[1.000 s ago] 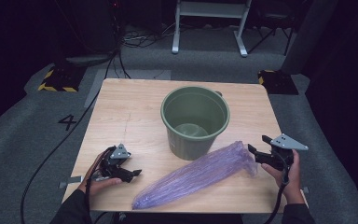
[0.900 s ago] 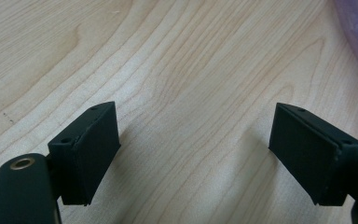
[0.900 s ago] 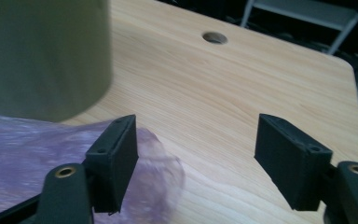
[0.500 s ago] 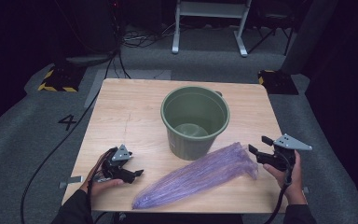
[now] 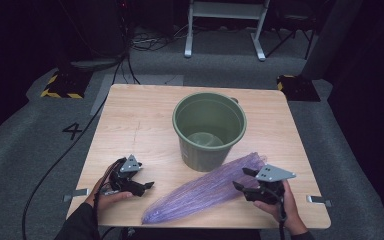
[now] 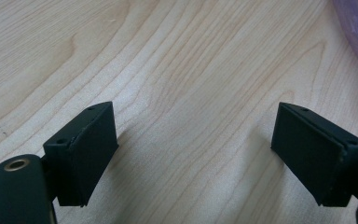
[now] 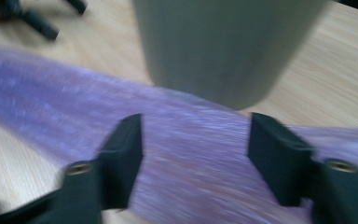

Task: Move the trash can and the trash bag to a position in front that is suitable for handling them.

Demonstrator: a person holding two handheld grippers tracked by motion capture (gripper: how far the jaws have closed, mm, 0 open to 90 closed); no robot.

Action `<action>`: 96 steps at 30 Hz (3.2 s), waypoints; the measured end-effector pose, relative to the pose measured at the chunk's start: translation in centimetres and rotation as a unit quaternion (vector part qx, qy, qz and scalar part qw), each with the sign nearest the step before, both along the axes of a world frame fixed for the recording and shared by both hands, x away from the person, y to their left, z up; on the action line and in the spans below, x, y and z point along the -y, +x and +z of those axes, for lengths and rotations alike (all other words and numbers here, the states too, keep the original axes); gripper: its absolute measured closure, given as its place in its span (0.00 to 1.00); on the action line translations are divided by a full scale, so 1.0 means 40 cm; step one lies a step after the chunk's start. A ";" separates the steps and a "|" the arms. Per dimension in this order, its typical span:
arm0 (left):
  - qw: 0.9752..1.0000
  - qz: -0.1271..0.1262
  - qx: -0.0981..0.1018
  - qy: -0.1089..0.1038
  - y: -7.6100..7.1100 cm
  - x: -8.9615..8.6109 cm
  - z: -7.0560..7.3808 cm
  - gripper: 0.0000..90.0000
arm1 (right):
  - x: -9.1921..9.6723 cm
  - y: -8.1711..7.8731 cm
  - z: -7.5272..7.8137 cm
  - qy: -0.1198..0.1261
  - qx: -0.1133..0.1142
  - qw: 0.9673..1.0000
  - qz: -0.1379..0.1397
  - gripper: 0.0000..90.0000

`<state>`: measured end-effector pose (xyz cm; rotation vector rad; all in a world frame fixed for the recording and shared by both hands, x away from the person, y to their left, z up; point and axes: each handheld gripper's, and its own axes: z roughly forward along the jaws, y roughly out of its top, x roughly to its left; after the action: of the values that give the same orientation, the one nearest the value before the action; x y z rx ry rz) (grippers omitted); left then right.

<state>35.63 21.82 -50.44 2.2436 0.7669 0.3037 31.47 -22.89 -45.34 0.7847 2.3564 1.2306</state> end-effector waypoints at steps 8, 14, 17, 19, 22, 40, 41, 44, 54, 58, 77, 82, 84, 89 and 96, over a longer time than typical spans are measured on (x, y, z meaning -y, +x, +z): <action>1.000 -0.003 0.000 0.000 0.001 0.000 0.000 0.15 | -0.030 0.036 -0.086 -0.032 -0.046 0.998 0.004 0.70; 1.000 -0.004 0.001 0.001 0.002 0.001 0.000 0.15 | -0.021 0.070 -0.104 -0.028 -0.063 0.997 -0.022 0.75; 1.000 -0.005 0.001 0.001 0.003 0.002 0.000 0.15 | -0.013 0.090 -0.109 -0.035 -0.058 0.997 -0.034 0.82; 1.000 -0.005 0.000 0.001 0.003 0.002 0.000 0.15 | -0.001 0.106 -0.115 -0.031 -0.057 0.997 -0.045 0.86; 1.000 -0.005 0.000 0.001 0.003 0.002 0.000 0.15 | 0.017 0.125 -0.119 -0.027 -0.056 0.996 -0.056 0.89; 1.000 -0.009 0.001 0.000 0.006 0.003 0.000 0.15 | 0.109 0.251 -0.120 -0.042 -0.032 0.990 -0.132 0.87; 1.000 -0.009 0.001 0.000 0.006 0.003 0.000 0.15 | 0.114 0.257 -0.119 -0.041 -0.033 0.989 -0.138 0.86; 1.000 -0.009 0.001 0.000 0.006 0.004 0.000 0.15 | 0.127 0.267 -0.117 -0.028 -0.038 0.987 -0.153 0.75; 1.000 -0.009 0.001 0.000 0.006 0.004 0.000 0.15 | 0.136 0.194 -0.025 0.017 0.010 0.992 -0.125 0.41; 1.000 -0.009 0.001 0.000 0.005 0.004 0.000 0.15 | 0.106 0.142 0.003 0.042 0.005 0.997 -0.057 0.39; 1.000 -0.008 0.001 0.000 0.005 0.004 0.000 0.16 | -0.045 0.104 -0.112 -0.057 -0.065 0.996 0.002 0.42; 1.000 -0.008 0.001 0.000 0.005 0.004 0.000 0.16 | -0.029 0.121 -0.113 -0.054 -0.056 0.997 -0.001 0.47; 1.000 -0.008 0.001 0.000 0.005 0.004 0.000 0.16 | -0.017 0.136 -0.116 -0.047 -0.057 0.997 -0.013 0.47; 1.000 -0.008 0.001 0.000 0.005 0.004 0.000 0.16 | 0.006 0.173 -0.119 -0.039 -0.062 0.997 -0.017 0.42; 1.000 -0.008 0.001 0.000 0.005 0.004 0.000 0.16 | 0.015 0.175 -0.078 -0.031 -0.043 0.998 -0.030 0.37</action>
<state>35.83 21.67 -50.45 2.2486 0.7466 0.2982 38.48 -23.49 -48.46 0.8968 2.4079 1.1164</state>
